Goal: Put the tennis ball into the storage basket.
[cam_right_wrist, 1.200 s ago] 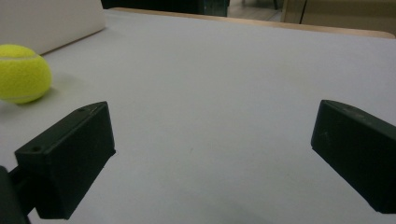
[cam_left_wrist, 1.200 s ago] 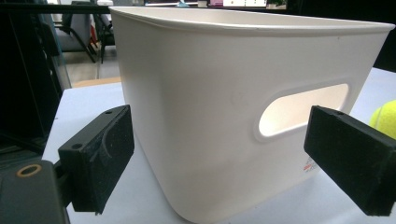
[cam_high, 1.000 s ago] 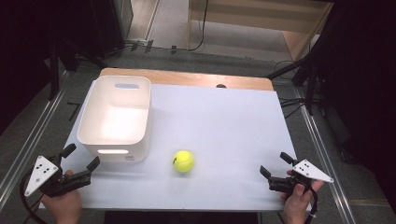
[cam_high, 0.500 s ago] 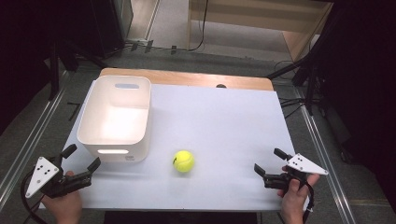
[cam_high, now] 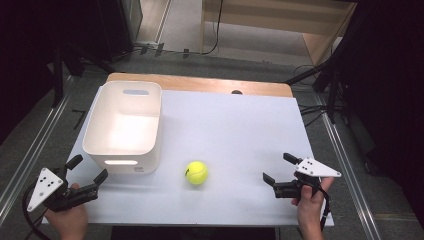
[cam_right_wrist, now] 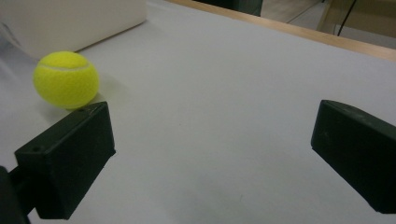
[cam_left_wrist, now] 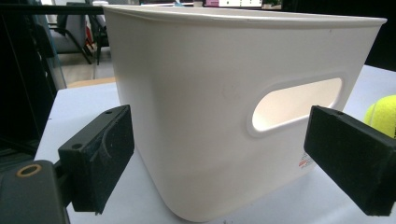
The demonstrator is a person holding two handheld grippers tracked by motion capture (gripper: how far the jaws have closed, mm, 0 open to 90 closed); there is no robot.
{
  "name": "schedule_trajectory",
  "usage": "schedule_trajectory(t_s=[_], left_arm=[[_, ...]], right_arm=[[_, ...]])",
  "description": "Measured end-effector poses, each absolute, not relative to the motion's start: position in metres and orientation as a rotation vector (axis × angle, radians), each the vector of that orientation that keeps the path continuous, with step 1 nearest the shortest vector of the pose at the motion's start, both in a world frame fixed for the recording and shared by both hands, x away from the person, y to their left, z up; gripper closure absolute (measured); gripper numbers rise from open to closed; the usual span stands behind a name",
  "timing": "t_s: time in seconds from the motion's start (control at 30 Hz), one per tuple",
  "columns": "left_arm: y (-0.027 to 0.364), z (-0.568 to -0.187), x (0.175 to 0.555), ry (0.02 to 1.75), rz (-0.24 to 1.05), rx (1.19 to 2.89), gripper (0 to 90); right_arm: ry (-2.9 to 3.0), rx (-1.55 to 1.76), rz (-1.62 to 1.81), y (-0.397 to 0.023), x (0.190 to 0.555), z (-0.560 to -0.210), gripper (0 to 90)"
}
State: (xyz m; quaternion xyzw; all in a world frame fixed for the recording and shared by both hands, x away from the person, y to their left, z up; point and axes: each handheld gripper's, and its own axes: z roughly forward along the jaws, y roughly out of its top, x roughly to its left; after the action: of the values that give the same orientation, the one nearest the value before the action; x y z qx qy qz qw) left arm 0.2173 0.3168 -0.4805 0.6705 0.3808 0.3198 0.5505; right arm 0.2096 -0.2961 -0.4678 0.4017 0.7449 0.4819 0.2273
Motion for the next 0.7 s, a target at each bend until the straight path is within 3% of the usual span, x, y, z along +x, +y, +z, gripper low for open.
schedule_trajectory(t_s=[0.7], left_arm=[[0.317, -0.480, 0.216, 0.893, 0.746, 1.579, 8.4]], right_arm=[[2.218, 0.972, 1.296, -0.250, 0.235, -0.448, 0.0]])
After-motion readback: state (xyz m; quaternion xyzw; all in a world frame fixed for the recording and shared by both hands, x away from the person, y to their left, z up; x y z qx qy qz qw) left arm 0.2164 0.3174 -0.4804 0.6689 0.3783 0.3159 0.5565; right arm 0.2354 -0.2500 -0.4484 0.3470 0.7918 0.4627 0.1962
